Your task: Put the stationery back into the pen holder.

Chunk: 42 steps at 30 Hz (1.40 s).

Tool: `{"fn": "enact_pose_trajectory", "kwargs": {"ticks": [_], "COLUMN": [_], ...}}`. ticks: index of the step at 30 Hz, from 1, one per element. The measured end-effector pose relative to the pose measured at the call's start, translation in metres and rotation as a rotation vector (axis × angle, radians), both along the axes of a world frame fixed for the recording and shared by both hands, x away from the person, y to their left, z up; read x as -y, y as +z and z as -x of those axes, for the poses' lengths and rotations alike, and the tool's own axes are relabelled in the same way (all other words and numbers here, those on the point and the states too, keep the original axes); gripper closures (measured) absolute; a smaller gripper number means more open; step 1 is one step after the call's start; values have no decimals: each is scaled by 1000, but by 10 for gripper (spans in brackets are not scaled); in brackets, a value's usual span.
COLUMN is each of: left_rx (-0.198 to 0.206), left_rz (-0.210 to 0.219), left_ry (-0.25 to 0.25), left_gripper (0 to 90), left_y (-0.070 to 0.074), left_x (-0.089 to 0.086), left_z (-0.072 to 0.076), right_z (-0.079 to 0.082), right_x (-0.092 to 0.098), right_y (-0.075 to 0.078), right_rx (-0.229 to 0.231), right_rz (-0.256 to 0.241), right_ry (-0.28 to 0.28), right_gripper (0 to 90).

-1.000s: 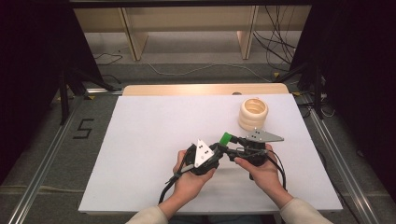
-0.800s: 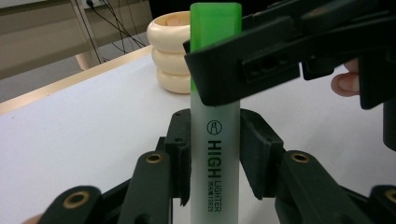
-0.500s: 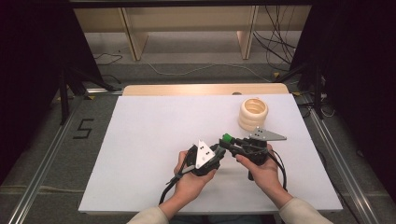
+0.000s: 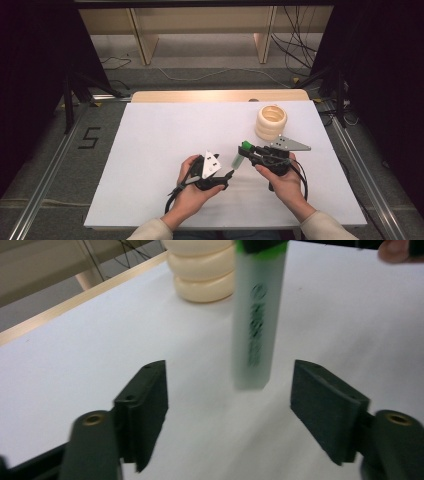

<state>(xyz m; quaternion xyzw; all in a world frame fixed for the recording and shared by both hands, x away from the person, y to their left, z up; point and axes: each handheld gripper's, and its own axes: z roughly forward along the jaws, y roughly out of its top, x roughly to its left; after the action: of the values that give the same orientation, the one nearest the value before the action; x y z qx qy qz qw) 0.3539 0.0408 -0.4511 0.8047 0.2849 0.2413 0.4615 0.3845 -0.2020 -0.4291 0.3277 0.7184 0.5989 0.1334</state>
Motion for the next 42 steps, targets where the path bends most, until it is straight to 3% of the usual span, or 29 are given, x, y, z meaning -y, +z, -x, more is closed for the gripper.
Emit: {"fn": "enact_pose_trajectory", "kwargs": {"ticks": [6, 11, 17, 26, 42], "left_rx": [-34, -71, -69, -68, -79], "left_rz": [-6, -17, -28, -31, -43], "left_ry": [8, 38, 90, 137, 149], "left_gripper": [186, 190, 184, 185, 188], "left_y": [0, -9, -14, -16, -20], "left_x": [-37, -68, -98, -115, -115], "left_z": [3, 13, 21, 21, 19], "right_z": [-1, -1, -3, -7, -20], "right_x": [4, 5, 7, 15, 37], "right_y": [2, 2, 5, 11, 25], "right_rx": [23, 29, 47, 63, 88], "right_rz": [18, 28, 39, 45, 25], "right_ry": [-16, -22, -28, -56, -139], "right_gripper": [746, 747, 747, 747, 747]}}
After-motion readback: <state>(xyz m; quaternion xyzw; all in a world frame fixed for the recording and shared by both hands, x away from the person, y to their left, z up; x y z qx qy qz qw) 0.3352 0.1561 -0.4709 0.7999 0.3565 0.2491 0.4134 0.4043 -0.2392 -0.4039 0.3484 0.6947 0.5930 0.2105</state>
